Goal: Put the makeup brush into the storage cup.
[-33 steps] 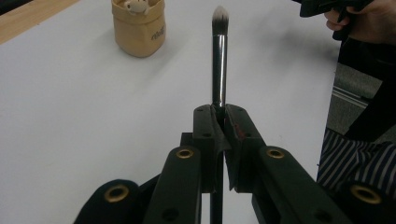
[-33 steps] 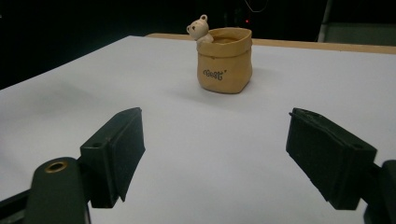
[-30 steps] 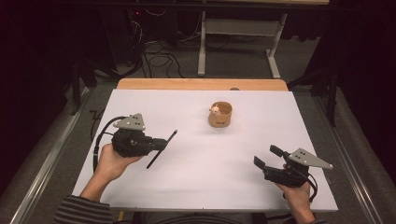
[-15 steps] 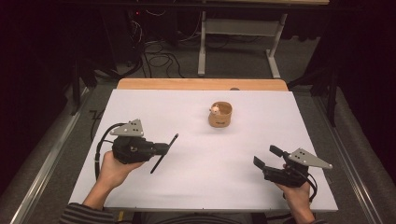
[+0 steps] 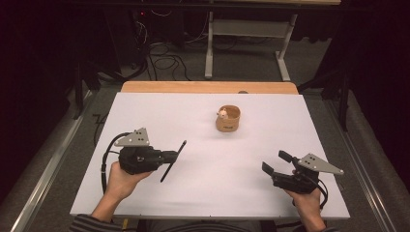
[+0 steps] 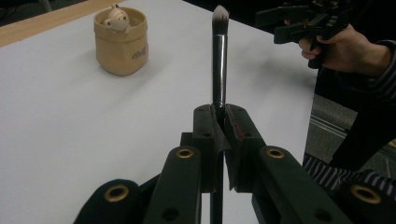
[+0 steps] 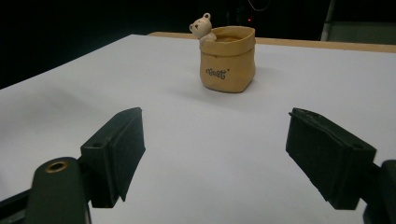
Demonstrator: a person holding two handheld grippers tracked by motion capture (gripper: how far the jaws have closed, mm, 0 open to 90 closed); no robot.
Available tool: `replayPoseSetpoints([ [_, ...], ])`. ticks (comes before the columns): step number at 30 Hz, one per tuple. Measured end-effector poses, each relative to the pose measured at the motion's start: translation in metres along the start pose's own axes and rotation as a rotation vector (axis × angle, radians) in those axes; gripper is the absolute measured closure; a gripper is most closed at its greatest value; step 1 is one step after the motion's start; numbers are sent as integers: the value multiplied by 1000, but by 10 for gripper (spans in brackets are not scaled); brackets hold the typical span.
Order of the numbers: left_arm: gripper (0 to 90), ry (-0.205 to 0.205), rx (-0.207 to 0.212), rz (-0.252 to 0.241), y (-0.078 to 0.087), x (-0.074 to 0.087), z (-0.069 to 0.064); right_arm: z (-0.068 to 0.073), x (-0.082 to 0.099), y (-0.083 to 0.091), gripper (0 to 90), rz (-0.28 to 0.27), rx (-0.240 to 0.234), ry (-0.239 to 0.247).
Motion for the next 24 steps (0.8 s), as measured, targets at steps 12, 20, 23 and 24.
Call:
replayPoseSetpoints([
  [12,836,21,-9,-12,-8,9,0,1,0,-2,209,6,-10,0],
  [20,836,26,-19,-23,-11,13,-1,3,0,-3,212,6,-33,-1],
  [23,836,25,-27,-30,-11,12,0,3,-1,-3,214,6,-36,-8],
  [24,836,25,-29,-33,-10,12,0,3,-1,-4,214,4,-37,-9],
])
Point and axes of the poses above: each handheld gripper's, and its own axes: y roughly backward along the jaws, x roughly out of its underside, z roughly to its left, the point moved 2 cm from there along -y, roughly forward along the jaws, and after that the axes turned 1 degree about x, right-handed, at the moved point
